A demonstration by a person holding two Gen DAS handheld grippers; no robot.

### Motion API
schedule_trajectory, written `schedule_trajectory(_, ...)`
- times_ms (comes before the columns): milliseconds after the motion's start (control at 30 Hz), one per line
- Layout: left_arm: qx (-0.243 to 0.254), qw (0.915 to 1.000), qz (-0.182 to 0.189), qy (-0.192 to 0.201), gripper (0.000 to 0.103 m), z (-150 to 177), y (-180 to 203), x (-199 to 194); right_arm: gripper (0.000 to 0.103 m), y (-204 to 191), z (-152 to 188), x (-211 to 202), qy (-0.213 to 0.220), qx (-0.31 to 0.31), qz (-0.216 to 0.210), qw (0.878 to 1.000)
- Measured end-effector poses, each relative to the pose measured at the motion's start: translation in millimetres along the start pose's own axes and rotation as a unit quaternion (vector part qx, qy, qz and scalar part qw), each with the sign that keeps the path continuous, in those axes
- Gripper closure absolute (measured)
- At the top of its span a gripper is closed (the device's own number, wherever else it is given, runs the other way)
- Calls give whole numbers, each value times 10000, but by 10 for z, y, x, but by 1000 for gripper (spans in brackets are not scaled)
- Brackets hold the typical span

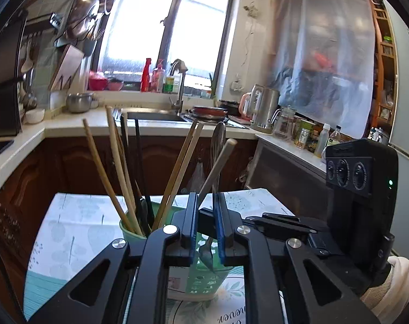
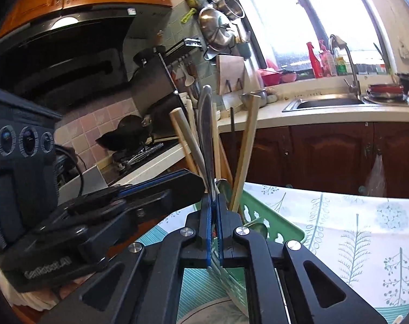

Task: Organize utensils
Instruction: 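Lower the steel fork into the holder with the left tool while the right tool lowers the steel spoon, then open both tools, releasing fork and spoon into the green holder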

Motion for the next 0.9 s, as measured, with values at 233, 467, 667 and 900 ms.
schedule_trajectory(233,-351,9993,-59,-70,91,110,-165,-51,100,31,-20,-100,180,517,-165,9984)
schedule_trajectory(467,-452,9986,-107,-264,91,266,-218,-32,100,175,-219,-241,460,875,-172,9950)
schedule_trajectory(667,-451,9983,-60,-376,91,352,-175,3,100,292,-211,-172,521,889,99,9946)
schedule_trajectory(900,-418,9983,-25,-398,91,375,-145,4,96,310,115,61,-1,464,593,9972)
Point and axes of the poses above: each gripper's, at about its wrist camera, not at the fingertips, and x roughly the way its jaws point, y to its right, z to its underside, the point moved 10 cm from there along x, roughly the way its jaws point, and after that the axes turned 12 degrees about z, right-handed, at the moved point
